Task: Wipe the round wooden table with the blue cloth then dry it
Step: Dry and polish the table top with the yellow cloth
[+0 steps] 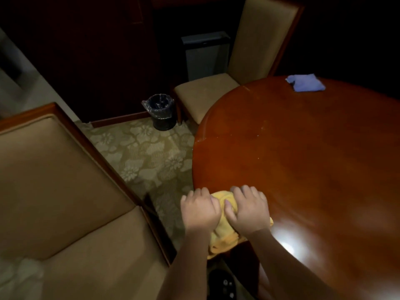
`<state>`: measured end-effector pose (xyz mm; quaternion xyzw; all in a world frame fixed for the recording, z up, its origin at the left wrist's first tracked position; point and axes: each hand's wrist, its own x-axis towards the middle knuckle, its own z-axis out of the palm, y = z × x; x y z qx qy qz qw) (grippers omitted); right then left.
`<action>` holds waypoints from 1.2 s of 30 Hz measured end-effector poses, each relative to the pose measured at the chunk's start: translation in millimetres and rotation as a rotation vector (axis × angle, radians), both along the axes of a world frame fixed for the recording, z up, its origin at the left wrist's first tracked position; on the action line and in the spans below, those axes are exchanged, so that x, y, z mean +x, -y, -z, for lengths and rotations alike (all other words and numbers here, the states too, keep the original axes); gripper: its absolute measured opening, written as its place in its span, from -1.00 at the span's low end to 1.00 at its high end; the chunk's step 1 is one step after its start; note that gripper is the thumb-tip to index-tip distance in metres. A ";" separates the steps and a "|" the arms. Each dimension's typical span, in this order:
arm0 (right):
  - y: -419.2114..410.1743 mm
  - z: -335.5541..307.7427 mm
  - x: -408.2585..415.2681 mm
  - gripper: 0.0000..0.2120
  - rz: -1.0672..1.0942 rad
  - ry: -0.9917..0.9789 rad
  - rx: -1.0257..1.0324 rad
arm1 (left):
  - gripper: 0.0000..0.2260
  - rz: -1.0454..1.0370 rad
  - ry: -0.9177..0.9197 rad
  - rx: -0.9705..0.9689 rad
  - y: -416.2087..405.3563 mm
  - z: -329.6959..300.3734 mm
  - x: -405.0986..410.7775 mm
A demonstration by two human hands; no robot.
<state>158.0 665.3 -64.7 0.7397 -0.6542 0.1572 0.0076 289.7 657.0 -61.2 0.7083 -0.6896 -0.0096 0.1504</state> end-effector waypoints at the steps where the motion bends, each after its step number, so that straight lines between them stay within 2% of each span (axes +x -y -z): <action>1: -0.8 -0.3 -0.2 -0.65 -0.003 0.003 -0.003 | -0.76 0.002 0.001 0.000 0.8 0.0 -0.4; 15: 57.5 1.5 -1.2 -0.68 -0.036 0.020 0.030 | -0.76 0.013 -0.043 -0.017 53.9 9.6 3.3; 20: 90.6 1.2 1.9 -0.68 -0.033 -0.005 0.030 | -0.74 -0.058 -0.113 -0.017 78.5 11.0 1.9; 26: 141.9 0.9 4.1 -0.64 -0.010 -0.010 -0.004 | -0.74 -0.095 -0.161 -0.013 130.8 9.9 -2.6; 36: 241.7 8.0 -3.6 -0.68 0.109 0.012 -0.083 | -0.71 0.001 -0.137 -0.139 250.5 19.4 -12.7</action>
